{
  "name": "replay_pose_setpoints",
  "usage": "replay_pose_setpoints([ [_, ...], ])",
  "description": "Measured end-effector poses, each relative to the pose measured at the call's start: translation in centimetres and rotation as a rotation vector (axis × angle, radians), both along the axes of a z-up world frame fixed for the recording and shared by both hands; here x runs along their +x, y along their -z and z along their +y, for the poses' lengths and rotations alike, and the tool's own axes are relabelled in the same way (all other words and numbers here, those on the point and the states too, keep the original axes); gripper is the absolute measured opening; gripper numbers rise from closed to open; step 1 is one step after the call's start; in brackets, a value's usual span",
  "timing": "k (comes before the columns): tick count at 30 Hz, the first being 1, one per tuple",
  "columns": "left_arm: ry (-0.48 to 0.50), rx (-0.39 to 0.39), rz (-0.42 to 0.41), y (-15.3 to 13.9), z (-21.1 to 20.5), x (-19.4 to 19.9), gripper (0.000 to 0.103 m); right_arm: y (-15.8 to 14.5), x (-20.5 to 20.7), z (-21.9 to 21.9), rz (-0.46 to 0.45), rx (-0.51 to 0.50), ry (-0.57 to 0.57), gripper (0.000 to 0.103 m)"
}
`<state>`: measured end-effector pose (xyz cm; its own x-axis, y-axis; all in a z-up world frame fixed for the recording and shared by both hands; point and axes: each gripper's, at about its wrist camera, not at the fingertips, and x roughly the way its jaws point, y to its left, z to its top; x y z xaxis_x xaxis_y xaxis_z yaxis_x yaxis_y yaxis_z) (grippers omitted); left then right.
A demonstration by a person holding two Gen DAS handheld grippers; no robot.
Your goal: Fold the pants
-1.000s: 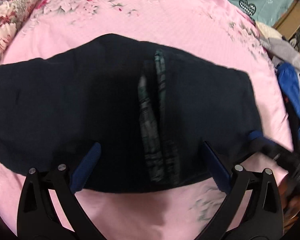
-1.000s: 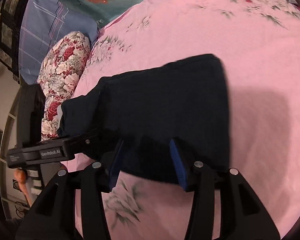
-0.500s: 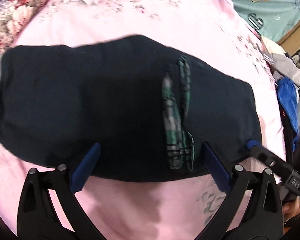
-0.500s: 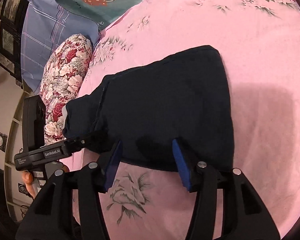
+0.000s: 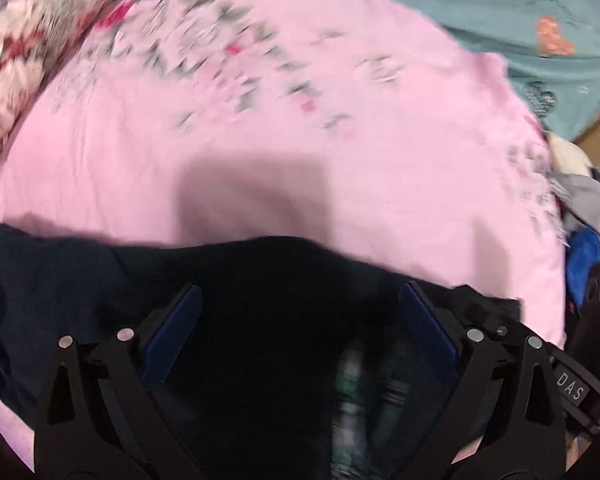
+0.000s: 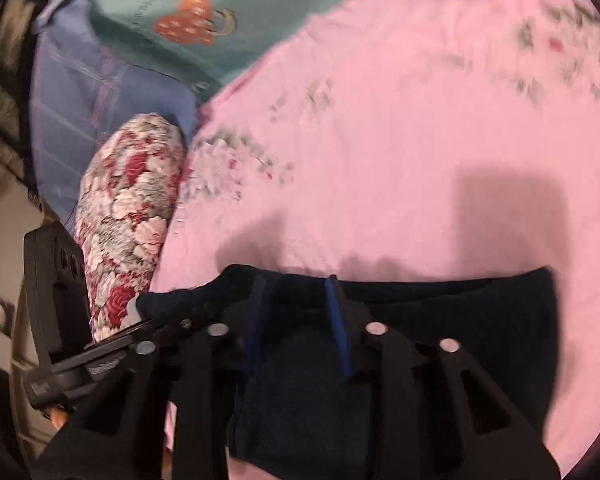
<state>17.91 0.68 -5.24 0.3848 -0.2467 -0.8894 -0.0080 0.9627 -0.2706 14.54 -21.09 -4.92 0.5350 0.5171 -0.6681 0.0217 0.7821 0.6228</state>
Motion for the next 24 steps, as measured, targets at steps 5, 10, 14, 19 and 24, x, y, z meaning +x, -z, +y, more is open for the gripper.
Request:
replay_pose_setpoints([
  [5,-0.023,-0.032,-0.056,-0.6,4.3,-1.4,0.099,2.7,0.3,-1.5,0.015,-0.003,0.010,0.010],
  [10,-0.179,-0.006,-0.088,-2.1,11.1,-2.6,0.099,2.8,0.1,-1.7,0.008,0.027,0.016,0.010],
  [14,-0.147,-0.064,-0.106,-2.9,13.8,-3.4,0.097,2.6,-0.2,-1.3,-0.014,-0.028,0.009,0.014],
  [19,-0.140,-0.089,-0.125,-3.9,12.5,-6.7,0.099,1.9,-0.7,-0.7,-0.038,-0.047,-0.027,0.034],
  [24,-0.142,0.073,-0.043,0.1,11.3,-5.7,0.099,0.9,-1.4,1.0,-0.064,-0.107,-0.091,0.054],
])
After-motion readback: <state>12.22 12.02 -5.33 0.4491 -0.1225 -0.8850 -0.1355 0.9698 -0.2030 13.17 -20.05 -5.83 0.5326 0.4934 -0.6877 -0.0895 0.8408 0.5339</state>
